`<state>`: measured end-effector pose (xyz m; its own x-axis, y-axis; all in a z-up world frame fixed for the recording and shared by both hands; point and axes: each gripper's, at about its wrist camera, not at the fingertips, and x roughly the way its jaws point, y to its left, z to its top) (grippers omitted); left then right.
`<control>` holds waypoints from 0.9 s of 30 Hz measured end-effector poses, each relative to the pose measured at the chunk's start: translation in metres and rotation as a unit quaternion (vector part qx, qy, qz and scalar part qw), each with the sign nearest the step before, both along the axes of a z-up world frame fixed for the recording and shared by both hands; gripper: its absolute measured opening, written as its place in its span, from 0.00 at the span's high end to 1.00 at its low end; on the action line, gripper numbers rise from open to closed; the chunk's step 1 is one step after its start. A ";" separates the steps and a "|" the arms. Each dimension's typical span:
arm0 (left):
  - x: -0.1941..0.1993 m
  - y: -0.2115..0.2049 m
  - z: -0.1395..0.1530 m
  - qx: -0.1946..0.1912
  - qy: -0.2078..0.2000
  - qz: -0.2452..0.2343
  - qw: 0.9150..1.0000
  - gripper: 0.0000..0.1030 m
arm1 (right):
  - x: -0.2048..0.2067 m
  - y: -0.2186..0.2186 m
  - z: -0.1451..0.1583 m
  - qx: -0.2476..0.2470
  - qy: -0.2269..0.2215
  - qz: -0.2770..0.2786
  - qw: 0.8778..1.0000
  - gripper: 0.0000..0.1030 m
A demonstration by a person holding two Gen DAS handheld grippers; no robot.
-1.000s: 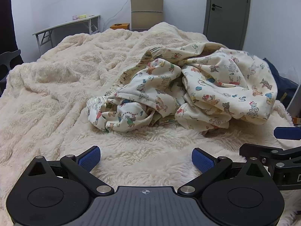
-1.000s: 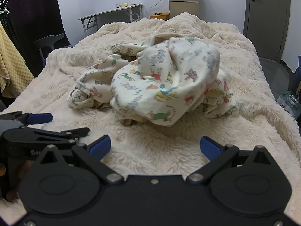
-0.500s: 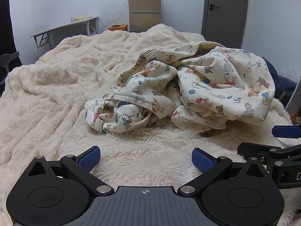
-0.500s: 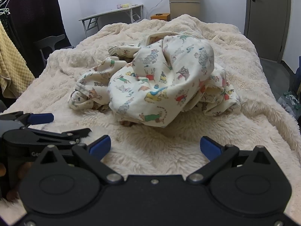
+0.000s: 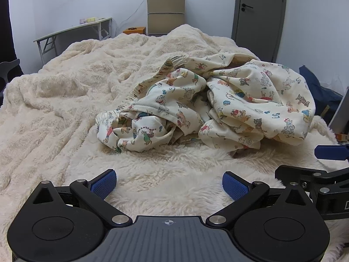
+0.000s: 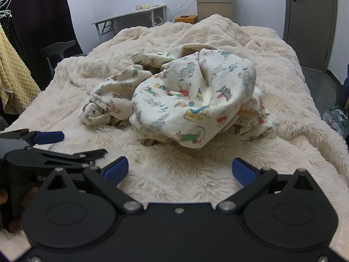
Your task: Fold clothes
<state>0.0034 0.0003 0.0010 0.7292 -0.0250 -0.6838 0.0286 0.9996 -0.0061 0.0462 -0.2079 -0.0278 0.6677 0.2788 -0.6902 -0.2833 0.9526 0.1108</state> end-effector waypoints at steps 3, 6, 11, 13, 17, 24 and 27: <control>0.002 0.001 -0.001 0.000 0.000 -0.001 1.000 0.00 | 0.000 0.002 -0.001 0.000 0.000 0.001 1.000 0.00; 0.005 0.001 -0.002 -0.002 0.003 -0.002 1.000 0.00 | 0.000 0.002 -0.003 -0.001 0.001 0.003 1.000 0.00; 0.006 -0.001 -0.003 0.000 0.002 -0.003 1.000 0.00 | 0.000 0.001 -0.004 -0.001 0.001 0.003 1.000 0.00; 0.005 -0.001 -0.003 0.000 0.002 -0.003 1.000 0.00 | 0.000 0.001 -0.004 -0.001 0.001 0.003 1.000 0.00; 0.005 -0.001 -0.003 -0.001 0.003 -0.004 1.000 0.00 | 0.001 0.002 -0.004 -0.002 0.002 0.004 1.000 0.00; 0.005 -0.001 -0.004 -0.002 0.003 -0.004 1.000 0.00 | 0.000 0.002 -0.005 -0.003 0.002 0.005 1.000 0.00; 0.004 -0.002 -0.004 -0.002 0.003 -0.005 1.000 0.00 | 0.000 0.003 -0.005 -0.003 0.002 0.006 1.000 0.00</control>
